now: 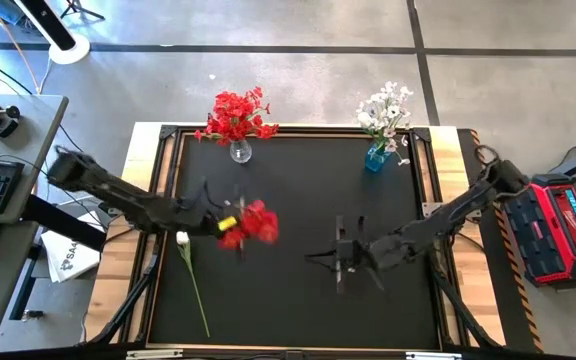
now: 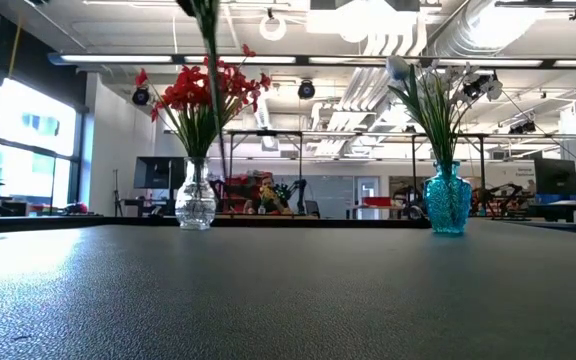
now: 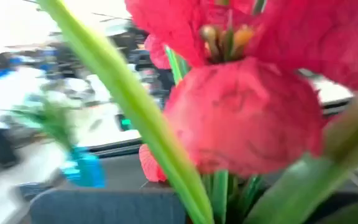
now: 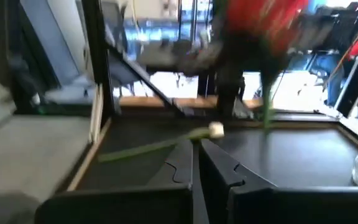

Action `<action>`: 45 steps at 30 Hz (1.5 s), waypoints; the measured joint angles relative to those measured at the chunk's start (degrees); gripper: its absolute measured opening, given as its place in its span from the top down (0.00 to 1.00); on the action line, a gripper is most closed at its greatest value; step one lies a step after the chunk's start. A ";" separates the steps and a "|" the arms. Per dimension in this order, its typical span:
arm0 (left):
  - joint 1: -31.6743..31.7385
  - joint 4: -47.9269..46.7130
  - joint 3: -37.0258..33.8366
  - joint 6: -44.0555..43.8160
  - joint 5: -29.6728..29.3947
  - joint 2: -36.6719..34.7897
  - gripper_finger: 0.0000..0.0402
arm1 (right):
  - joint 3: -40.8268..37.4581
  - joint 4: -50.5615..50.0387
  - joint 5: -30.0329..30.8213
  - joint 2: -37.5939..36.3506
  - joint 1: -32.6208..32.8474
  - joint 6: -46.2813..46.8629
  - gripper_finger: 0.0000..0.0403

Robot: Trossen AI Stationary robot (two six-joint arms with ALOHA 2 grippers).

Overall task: Sort flowers into vase by color
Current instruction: Put the red flowers into the transparent vase

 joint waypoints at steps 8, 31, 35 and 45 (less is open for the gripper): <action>8.66 -12.03 0.02 14.62 -9.79 -19.21 1.00 | -0.02 4.01 3.19 10.10 -2.13 0.02 1.00; 44.88 -15.38 0.00 16.62 17.02 -17.70 1.00 | -0.04 7.45 2.91 11.52 -5.11 0.09 1.00; 46.52 -12.55 0.00 14.19 17.08 -14.71 1.00 | -0.04 7.45 2.56 11.52 -5.07 0.20 1.00; 49.54 -11.21 0.00 4.98 15.18 -11.44 1.00 | -0.04 7.46 1.19 11.52 -5.05 0.50 1.00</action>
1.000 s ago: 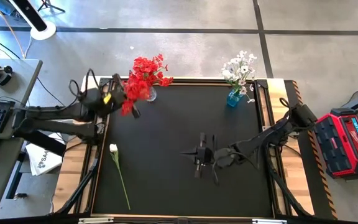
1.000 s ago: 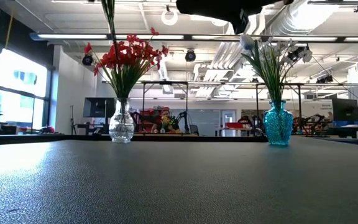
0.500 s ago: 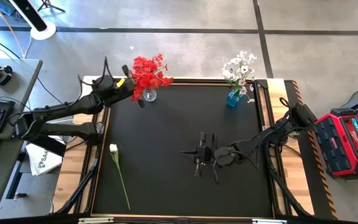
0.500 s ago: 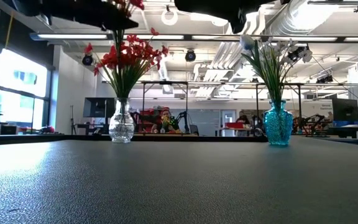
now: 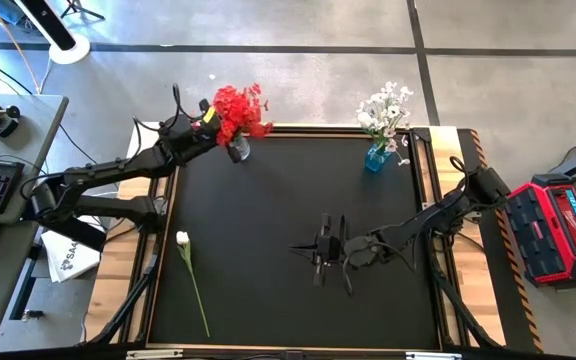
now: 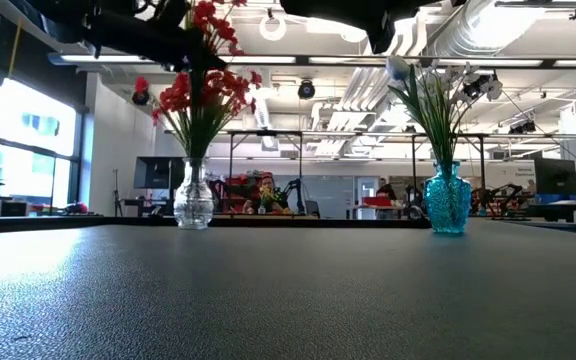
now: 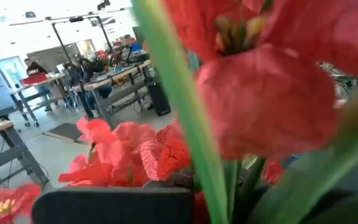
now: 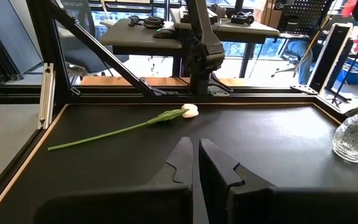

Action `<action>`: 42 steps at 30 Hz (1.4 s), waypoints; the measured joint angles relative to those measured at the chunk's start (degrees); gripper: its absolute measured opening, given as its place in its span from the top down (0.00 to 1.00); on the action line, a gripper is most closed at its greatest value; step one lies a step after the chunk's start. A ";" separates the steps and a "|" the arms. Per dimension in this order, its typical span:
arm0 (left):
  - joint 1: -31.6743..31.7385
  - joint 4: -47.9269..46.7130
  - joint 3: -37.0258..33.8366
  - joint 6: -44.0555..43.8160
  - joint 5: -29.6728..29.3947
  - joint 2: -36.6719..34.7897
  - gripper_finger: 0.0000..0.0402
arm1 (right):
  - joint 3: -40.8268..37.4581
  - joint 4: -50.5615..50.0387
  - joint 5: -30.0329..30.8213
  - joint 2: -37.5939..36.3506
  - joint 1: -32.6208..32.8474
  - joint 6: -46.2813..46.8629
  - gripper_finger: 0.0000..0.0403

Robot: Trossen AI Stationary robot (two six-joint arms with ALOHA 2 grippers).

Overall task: Sort flowers into vase by color
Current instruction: Put the red flowers into the transparent vase

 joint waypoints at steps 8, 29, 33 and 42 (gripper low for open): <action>0.05 2.13 0.00 -3.86 -1.91 -0.46 1.00 | 0.00 0.00 -0.01 0.00 0.00 0.07 1.00; 4.11 -5.05 0.00 -17.23 -3.32 7.15 0.93 | 0.00 0.01 -0.05 0.00 0.00 1.54 1.00; 4.98 -7.48 -0.02 -17.46 -3.24 7.05 0.79 | 0.00 -0.01 -0.27 0.00 0.00 1.54 1.00; 5.60 -11.94 -0.02 -16.73 -3.26 0.18 0.56 | 0.00 -0.01 -0.38 0.00 0.00 2.03 1.00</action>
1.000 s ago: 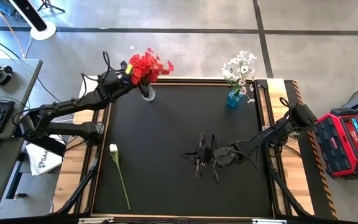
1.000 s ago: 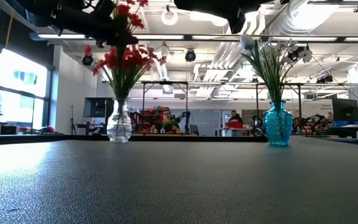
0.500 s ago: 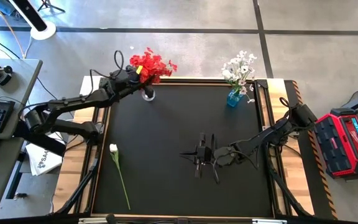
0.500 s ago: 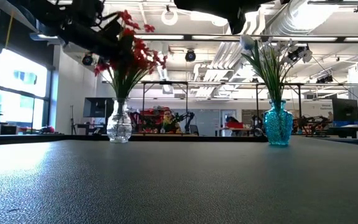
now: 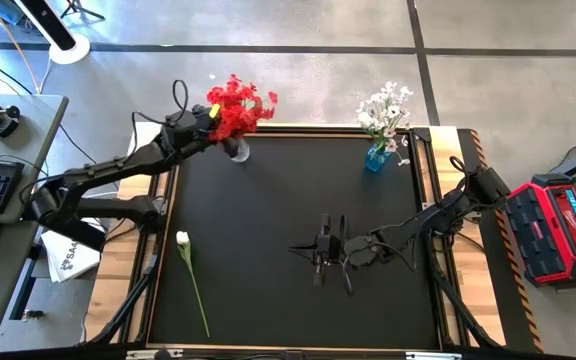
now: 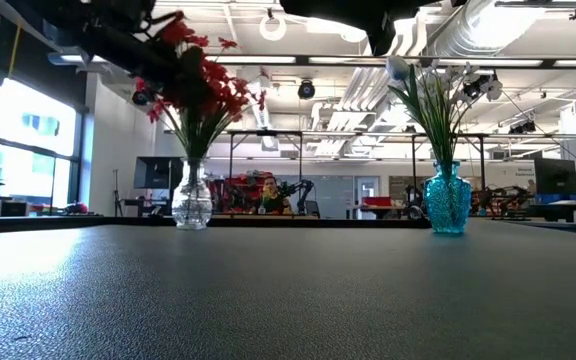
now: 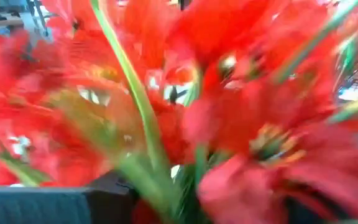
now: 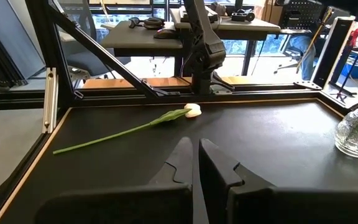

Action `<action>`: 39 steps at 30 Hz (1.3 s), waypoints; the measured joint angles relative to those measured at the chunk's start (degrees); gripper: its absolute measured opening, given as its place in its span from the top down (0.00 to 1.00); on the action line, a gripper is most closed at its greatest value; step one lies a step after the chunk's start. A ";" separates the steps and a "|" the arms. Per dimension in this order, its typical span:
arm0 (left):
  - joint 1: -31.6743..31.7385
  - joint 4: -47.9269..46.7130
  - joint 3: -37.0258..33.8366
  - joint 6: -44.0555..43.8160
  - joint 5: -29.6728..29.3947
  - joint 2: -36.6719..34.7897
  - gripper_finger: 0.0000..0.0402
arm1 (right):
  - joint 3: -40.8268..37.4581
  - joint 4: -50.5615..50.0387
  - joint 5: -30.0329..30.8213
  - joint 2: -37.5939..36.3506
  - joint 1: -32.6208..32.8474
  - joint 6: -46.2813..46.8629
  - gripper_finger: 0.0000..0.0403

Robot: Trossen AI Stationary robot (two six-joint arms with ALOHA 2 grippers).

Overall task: Sort flowers into vase by color
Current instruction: Put the red flowers into the transparent vase

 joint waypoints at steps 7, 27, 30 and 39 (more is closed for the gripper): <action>0.00 -3.41 0.00 -1.62 3.51 -5.70 0.54 | 0.00 0.01 0.00 0.00 0.02 0.02 1.00; -0.01 -4.34 0.00 -3.01 4.18 -3.92 0.95 | 0.00 0.00 -0.02 0.00 0.01 0.02 1.00; -0.11 -4.58 0.11 -3.03 1.47 -2.77 0.98 | 0.00 0.00 0.00 0.00 0.00 0.02 1.00; -1.12 -5.95 0.00 -1.92 -1.19 -3.20 0.92 | 0.00 -0.02 -0.02 0.00 0.02 0.26 1.00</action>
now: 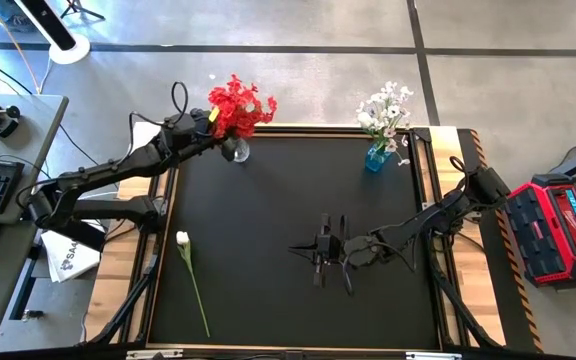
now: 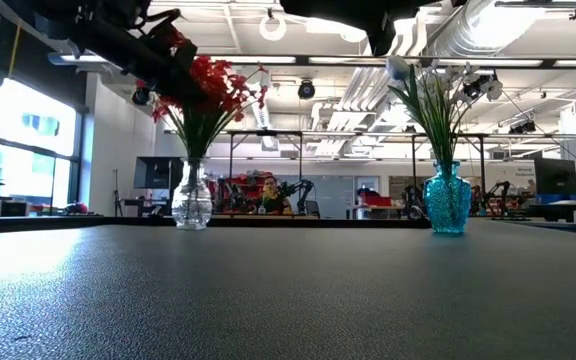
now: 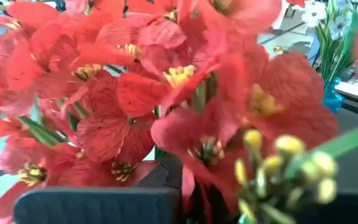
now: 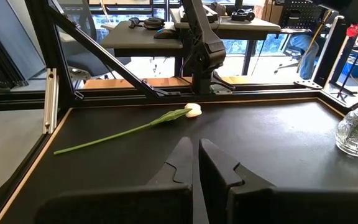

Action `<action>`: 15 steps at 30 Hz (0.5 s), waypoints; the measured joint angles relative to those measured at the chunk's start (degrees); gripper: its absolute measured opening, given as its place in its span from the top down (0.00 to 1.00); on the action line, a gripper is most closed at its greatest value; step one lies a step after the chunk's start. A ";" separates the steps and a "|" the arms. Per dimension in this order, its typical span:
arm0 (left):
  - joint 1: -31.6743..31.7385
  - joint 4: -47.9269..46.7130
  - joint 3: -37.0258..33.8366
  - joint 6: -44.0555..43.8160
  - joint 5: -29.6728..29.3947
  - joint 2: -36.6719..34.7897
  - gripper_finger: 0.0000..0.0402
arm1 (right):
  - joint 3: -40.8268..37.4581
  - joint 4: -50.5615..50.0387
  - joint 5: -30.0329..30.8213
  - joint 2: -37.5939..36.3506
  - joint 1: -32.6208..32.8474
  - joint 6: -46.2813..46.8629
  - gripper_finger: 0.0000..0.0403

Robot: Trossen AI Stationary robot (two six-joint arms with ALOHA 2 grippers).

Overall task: Sort flowers into vase by color
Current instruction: Put the red flowers into the transparent vase

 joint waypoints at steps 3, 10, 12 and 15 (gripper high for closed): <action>-0.12 -0.91 -0.04 0.68 -0.10 -1.48 0.85 | 0.00 0.00 -0.02 0.00 -0.01 0.20 1.00; -0.21 -5.31 -0.04 0.79 1.03 -5.79 0.58 | 0.00 0.00 0.00 0.00 0.00 -0.24 1.00; -0.20 -5.65 -0.04 0.78 2.64 -6.66 0.52 | 0.00 0.00 -0.02 0.00 0.00 -0.35 1.00; -0.21 -5.50 -0.04 0.79 4.52 -8.46 0.46 | 0.00 0.00 -0.02 0.00 0.00 -0.42 1.00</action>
